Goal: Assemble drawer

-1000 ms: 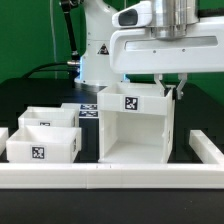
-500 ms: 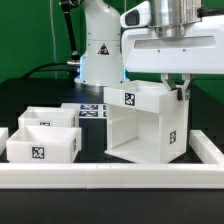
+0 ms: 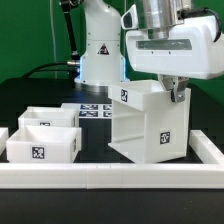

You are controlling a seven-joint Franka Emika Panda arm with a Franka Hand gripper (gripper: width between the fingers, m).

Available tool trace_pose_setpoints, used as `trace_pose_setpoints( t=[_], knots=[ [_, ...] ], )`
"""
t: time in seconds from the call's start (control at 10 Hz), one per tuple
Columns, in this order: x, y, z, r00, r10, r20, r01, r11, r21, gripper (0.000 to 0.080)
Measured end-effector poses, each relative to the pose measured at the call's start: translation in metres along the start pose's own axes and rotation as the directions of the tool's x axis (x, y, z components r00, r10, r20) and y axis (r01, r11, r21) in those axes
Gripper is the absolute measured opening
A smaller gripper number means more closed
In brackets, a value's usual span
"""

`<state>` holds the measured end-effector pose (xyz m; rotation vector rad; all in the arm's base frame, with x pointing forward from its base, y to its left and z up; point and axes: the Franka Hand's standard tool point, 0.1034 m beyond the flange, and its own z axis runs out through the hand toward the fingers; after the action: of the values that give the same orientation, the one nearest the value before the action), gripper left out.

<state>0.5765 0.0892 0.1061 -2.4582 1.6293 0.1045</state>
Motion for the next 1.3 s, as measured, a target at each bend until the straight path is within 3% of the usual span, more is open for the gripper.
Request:
trace_pose_setpoints(
  t=[0.5,1.3],
  knots=[
    [-0.005,-0.007,0.005,0.959,0.282,0.037,-0.283,0.959,0.008,0.0039],
    [0.003,-0.065,0.011,0.965,0.258,0.052,-0.261,0.964,0.045,0.0039]
  ],
)
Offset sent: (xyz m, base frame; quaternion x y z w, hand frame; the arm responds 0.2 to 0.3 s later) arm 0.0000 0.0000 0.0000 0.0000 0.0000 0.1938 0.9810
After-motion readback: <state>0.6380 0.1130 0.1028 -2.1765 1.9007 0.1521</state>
